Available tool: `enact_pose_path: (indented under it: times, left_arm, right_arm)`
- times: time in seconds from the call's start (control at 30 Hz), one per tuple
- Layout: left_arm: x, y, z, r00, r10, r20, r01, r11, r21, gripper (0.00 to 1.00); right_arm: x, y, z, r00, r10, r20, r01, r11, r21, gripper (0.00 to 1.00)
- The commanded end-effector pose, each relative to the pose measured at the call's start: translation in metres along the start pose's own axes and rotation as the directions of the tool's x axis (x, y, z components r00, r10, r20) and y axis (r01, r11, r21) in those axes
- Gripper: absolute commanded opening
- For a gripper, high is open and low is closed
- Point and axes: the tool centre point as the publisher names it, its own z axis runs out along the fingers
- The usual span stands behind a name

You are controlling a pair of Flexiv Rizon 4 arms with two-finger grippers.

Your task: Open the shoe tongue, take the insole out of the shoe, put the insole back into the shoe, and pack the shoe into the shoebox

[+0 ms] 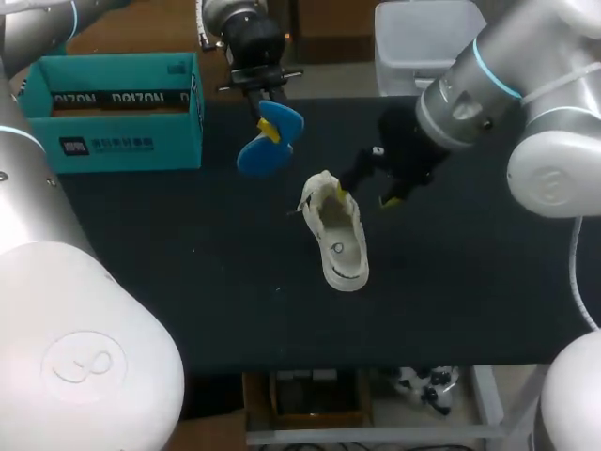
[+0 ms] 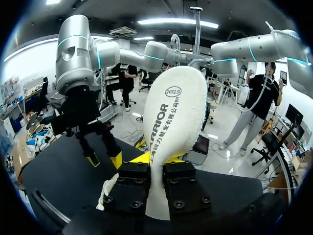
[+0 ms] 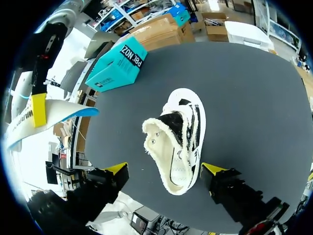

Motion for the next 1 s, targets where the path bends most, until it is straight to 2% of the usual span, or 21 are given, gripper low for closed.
enact_pose_path:
  times: [0.03,0.07,0.1,0.17,0.23,0.3,0.4,0.53,0.7,0.8,0.9,1.0]
  left_arm:
    - [0.005,-0.002,0.015,0.998,0.064,0.01,-0.064,0.998,-0.002,0.0]
    - [0.006,-0.004,0.019,0.996,0.089,-0.002,-0.089,0.996,0.005,0.0]
    - [0.006,-0.005,0.025,0.994,0.105,0.009,-0.105,0.994,-0.007,0.0]
    - [0.006,-0.009,0.034,0.987,0.161,-0.025,-0.161,0.987,0.011,0.0]
    - [0.004,-0.013,0.045,0.98,0.197,-0.032,-0.197,0.98,0.002,0.0]
    - [0.002,-0.017,0.054,0.97,0.24,-0.042,-0.24,0.971,0.012,0.0]
    - [0.002,-0.024,0.063,0.954,0.296,-0.055,-0.295,0.955,0.019,0.0]
    - [0.001,-0.03,0.074,0.943,0.329,-0.042,-0.328,0.944,0.027,0.0]
    - [0.0,-0.031,0.079,0.947,0.32,-0.016,-0.316,0.941,0.123,0.0]
    - [0.002,-0.031,0.08,0.947,0.322,-0.002,-0.316,0.932,0.179,0.0]
    - [0.005,-0.031,0.08,0.949,0.312,0.043,-0.313,0.917,0.246,0.0]
    - [0.008,-0.032,0.077,0.95,0.301,0.078,-0.311,0.902,0.3,0.0]
  right_arm:
    - [-0.002,0.007,-0.016,0.993,0.1,-0.054,-0.096,0.992,0.081,1.0]
    - [-0.001,0.005,-0.018,0.991,0.133,-0.033,-0.129,0.986,0.102,1.0]
    - [0.001,0.002,-0.021,0.983,0.174,-0.054,-0.167,0.978,0.124,1.0]
    - [0.005,-0.006,-0.026,0.961,0.267,-0.071,-0.257,0.958,0.123,1.0]
    - [0.008,-0.017,-0.027,0.916,0.39,-0.096,-0.369,0.912,0.178,1.0]
    - [0.012,-0.029,-0.029,0.882,0.458,-0.108,-0.431,0.879,0.203,1.0]
    - [0.012,-0.029,-0.029,0.882,0.458,-0.108,-0.431,0.879,0.203,1.0]
    - [0.012,-0.029,-0.029,0.882,0.458,-0.108,-0.431,0.879,0.203,1.0]
    - [0.012,-0.029,-0.029,0.882,0.458,-0.108,-0.431,0.879,0.203,1.0]
    - [0.013,-0.028,-0.03,0.85,0.505,-0.148,-0.47,0.855,0.219,1.0]
    - [0.011,-0.033,-0.034,0.78,0.591,-0.206,-0.551,0.804,0.223,1.0]
    - [0.01,-0.039,-0.036,0.73,0.649,-0.215,-0.603,0.759,0.246,1.0]
